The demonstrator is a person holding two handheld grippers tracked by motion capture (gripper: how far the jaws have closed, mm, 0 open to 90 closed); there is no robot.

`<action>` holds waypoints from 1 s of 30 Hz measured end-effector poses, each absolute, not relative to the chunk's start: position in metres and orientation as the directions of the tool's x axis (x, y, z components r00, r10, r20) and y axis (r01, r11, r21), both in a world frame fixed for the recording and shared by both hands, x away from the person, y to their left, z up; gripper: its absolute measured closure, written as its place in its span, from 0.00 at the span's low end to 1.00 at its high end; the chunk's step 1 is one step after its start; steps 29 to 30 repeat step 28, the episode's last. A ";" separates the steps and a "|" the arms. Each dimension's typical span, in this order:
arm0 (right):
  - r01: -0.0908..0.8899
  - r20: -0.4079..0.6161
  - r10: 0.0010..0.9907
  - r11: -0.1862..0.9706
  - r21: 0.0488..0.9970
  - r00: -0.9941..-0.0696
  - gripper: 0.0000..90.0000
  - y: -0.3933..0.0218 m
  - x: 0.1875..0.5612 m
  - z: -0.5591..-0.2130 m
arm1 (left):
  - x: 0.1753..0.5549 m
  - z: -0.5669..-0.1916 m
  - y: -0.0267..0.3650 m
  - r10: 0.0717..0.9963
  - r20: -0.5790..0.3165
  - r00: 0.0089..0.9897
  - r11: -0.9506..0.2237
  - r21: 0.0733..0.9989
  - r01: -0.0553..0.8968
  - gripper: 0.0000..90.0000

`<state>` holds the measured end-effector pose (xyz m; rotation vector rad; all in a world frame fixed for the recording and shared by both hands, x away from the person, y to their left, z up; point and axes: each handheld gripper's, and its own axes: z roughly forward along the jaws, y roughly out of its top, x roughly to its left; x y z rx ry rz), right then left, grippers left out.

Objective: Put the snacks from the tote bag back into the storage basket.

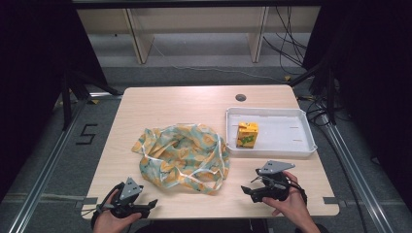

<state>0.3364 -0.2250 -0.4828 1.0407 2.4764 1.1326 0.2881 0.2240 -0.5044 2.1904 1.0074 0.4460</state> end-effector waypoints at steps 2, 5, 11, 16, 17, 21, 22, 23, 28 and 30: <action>0.518 0.076 0.694 0.456 0.724 -0.716 0.19 -0.227 0.334 -0.484 | 0.288 -0.506 0.223 0.778 0.015 0.628 -0.455 0.703 0.547 0.30; 0.518 0.071 0.694 0.462 0.720 -0.717 0.19 -0.233 0.330 -0.485 | 0.288 -0.506 0.223 0.777 0.014 0.629 -0.455 0.703 0.547 0.30; 0.512 0.051 0.696 0.475 0.716 -0.717 0.20 -0.241 0.324 -0.491 | 0.289 -0.505 0.224 0.763 0.028 0.645 -0.477 0.698 0.534 0.30; 0.519 0.061 0.698 0.469 0.715 -0.714 0.21 -0.246 0.322 -0.494 | 0.289 -0.505 0.224 0.762 0.035 0.646 -0.484 0.693 0.534 0.30; 0.524 0.064 0.696 0.472 0.709 -0.715 0.21 -0.246 0.321 -0.494 | 0.289 -0.505 0.223 0.769 0.029 0.638 -0.476 0.693 0.541 0.30; 0.514 0.050 0.689 0.487 0.706 -0.723 0.21 -0.246 0.321 -0.496 | 0.289 -0.507 0.222 0.772 0.023 0.635 -0.467 0.699 0.542 0.30; 0.509 0.058 0.691 0.469 0.722 -0.720 0.21 -0.245 0.321 -0.498 | 0.289 -0.507 0.222 0.773 0.023 0.634 -0.467 0.698 0.543 0.30; 0.508 0.055 0.688 0.478 0.716 -0.724 0.21 -0.245 0.321 -0.498 | 0.289 -0.507 0.222 0.774 0.021 0.633 -0.464 0.699 0.544 0.30; 0.508 0.056 0.686 0.479 0.716 -0.725 0.21 -0.245 0.321 -0.499 | 0.289 -0.506 0.223 0.761 0.029 0.648 -0.483 0.692 0.536 0.30; 0.508 0.056 0.686 0.479 0.716 -0.725 0.21 -0.245 0.321 -0.499 | 0.289 -0.506 0.223 0.761 0.029 0.648 -0.483 0.692 0.536 0.30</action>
